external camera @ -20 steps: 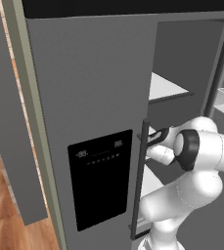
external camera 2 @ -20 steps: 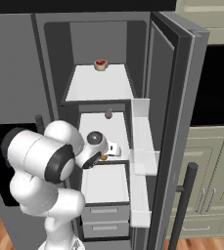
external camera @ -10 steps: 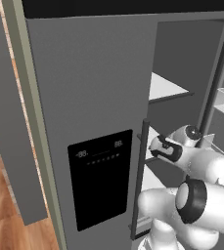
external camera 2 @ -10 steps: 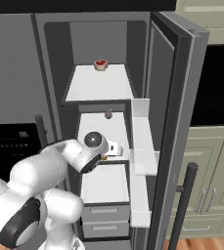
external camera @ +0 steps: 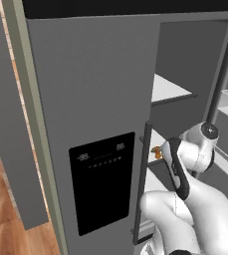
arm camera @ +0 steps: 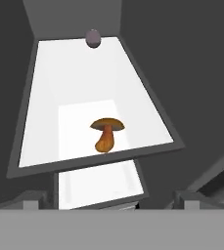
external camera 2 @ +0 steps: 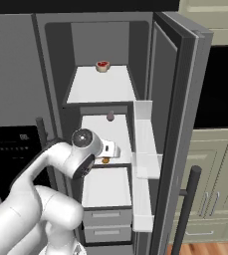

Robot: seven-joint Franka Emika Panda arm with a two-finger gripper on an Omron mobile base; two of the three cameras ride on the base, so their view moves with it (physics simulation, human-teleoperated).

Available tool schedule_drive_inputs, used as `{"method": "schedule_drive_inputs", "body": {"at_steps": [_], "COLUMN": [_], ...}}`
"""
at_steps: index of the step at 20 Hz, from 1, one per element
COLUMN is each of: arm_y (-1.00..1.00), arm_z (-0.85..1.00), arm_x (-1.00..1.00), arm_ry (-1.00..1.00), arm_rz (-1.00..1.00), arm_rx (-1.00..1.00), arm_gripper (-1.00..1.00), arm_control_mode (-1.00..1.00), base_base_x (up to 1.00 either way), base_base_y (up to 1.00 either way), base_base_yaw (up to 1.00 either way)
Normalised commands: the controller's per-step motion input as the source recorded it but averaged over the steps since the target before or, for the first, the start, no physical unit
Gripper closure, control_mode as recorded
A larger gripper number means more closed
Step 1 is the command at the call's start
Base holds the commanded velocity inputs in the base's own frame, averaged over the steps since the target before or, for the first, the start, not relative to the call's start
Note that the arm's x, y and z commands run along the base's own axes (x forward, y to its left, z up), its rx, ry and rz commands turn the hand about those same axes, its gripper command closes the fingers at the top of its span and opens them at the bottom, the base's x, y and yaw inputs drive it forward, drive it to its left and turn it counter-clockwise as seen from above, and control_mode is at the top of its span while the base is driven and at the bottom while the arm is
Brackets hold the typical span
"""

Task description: Transport the fish and mushroom to the fridge. Place the fish on the rack containing meat and place the mushroom on the rack containing the vegetable, ensuring meats and vegetables are on different racks.

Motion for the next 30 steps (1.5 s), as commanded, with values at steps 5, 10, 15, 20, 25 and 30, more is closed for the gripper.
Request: {"method": "schedule_drive_inputs", "body": {"at_steps": [5,10,15,20,25,30], "arm_y": [0.07,0.26,0.20,0.10,0.16,0.19], "arm_z": [0.35,0.39,0.56,0.47,0.14,0.15], "arm_x": [-0.85,-0.60,-0.34,-0.21,-0.06,-0.19], "arm_ry": [-0.01,0.02,0.01,0.00,0.00,0.00], "arm_rz": [0.00,0.00,0.00,-0.05,-0.02,-0.08], "arm_rx": [0.00,0.02,0.00,0.00,0.00,0.00], "arm_gripper": [-1.00,-1.00,-1.00,-1.00,-1.00,-1.00], "arm_control_mode": [-1.00,-1.00,-1.00,-1.00,-1.00,-1.00], "base_base_x": [0.00,0.00,0.00,0.00,0.00,0.00], "base_base_y": [0.00,0.00,0.00,0.00,0.00,0.00], "base_base_yaw": [0.00,0.00,0.00,0.00,0.00,0.00]}}
